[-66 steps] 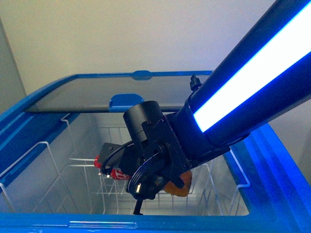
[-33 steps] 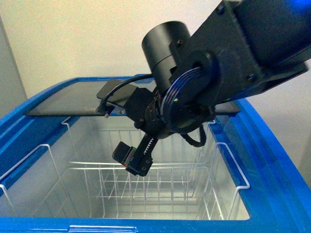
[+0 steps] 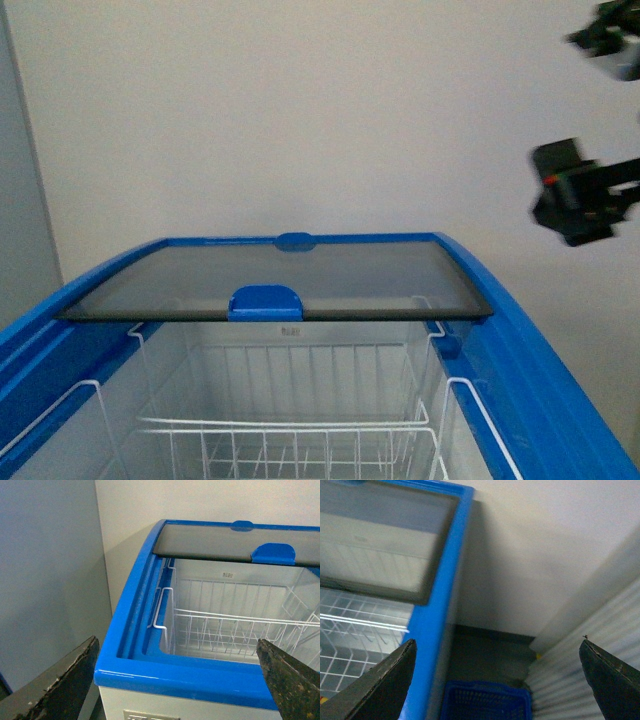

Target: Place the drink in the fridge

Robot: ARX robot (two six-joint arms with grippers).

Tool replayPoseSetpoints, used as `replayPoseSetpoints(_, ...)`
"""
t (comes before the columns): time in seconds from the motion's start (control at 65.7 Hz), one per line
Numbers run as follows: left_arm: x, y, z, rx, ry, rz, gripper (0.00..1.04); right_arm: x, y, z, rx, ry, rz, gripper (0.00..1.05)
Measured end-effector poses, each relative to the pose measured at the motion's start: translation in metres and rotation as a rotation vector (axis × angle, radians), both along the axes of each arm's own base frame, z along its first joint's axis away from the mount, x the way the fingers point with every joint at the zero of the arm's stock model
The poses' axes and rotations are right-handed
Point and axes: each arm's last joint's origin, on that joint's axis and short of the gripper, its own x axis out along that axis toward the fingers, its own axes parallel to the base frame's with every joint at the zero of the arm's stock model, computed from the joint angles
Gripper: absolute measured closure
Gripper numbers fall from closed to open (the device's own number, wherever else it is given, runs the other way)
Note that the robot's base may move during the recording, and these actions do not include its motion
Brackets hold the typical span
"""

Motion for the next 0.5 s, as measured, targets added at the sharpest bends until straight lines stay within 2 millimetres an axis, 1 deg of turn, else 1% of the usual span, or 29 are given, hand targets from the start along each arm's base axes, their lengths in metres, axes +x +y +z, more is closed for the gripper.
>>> replayPoseSetpoints(0.015, 0.0, 0.0, 0.0, 0.0, 0.0, 0.0, 0.08, -0.011, -0.009, -0.001, 0.009, 0.001, -0.032, 0.07)
replayPoseSetpoints(0.061, 0.0, 0.0, 0.0, 0.0, 0.0, 0.0, 0.08, -0.036, -0.024, -0.004, 0.033, -0.008, -0.078, 0.07)
replayPoseSetpoints(0.076, 0.0, 0.0, 0.0, 0.0, 0.0, 0.0, 0.08, -0.04, -0.027, -0.004, 0.04, -0.007, -0.085, 0.07)
replayPoseSetpoints(0.091, 0.0, 0.0, 0.0, 0.0, 0.0, 0.0, 0.08, -0.049, -0.031, -0.005, 0.047, -0.007, -0.096, 0.07)
replayPoseSetpoints(0.122, 0.0, 0.0, 0.0, 0.0, 0.0, 0.0, 0.08, -0.058, -0.035, -0.007, 0.054, -0.008, -0.106, 0.07)
replayPoseSetpoints(0.137, 0.0, 0.0, 0.0, 0.0, 0.0, 0.0, 0.08, -0.068, -0.038, -0.006, 0.058, -0.021, -0.119, 0.07)
replayPoseSetpoints(0.152, 0.0, 0.0, 0.0, 0.0, 0.0, 0.0, 0.08, -0.072, -0.04, -0.008, 0.063, -0.014, -0.122, 0.07)
replayPoseSetpoints(0.198, 0.0, 0.0, 0.0, 0.0, 0.0, 0.0, 0.08, -0.096, -0.048, -0.011, 0.086, -0.03, -0.143, 0.07)
replayPoseSetpoints(0.228, 0.0, 0.0, 0.0, 0.0, 0.0, 0.0, 0.08, -0.105, -0.05, -0.012, 0.108, -0.063, -0.131, 0.1)
replayPoseSetpoints(0.244, 0.0, 0.0, 0.0, 0.0, 0.0, 0.0, 0.08, -0.114, -0.052, -0.014, 0.132, -0.119, -0.098, 0.13)
replayPoseSetpoints(0.289, 0.0, 0.0, 0.0, 0.0, 0.0, 0.0, 0.08, -0.128, -0.053, -0.017, 0.145, -0.224, -0.042, 0.19)
replayPoseSetpoints(0.35, 0.0, 0.0, 0.0, 0.0, 0.0, 0.0, 0.08, -0.145, -0.046, -0.031, 0.149, -0.339, 0.032, 0.33)
replayPoseSetpoints(0.365, 0.0, 0.0, 0.0, 0.0, 0.0, 0.0, 0.08, -0.147, -0.046, -0.032, 0.148, -0.348, 0.036, 0.35)
replayPoseSetpoints(0.411, 0.0, 0.0, 0.0, 0.0, 0.0, -0.002, 0.08, -0.154, -0.042, -0.04, 0.146, -0.378, 0.052, 0.45)
replayPoseSetpoints(0.503, 0.0, 0.0, 0.0, 0.0, 0.0, 0.0, 0.08, -0.154, -0.039, -0.061, 0.156, -0.345, 0.042, 0.59)
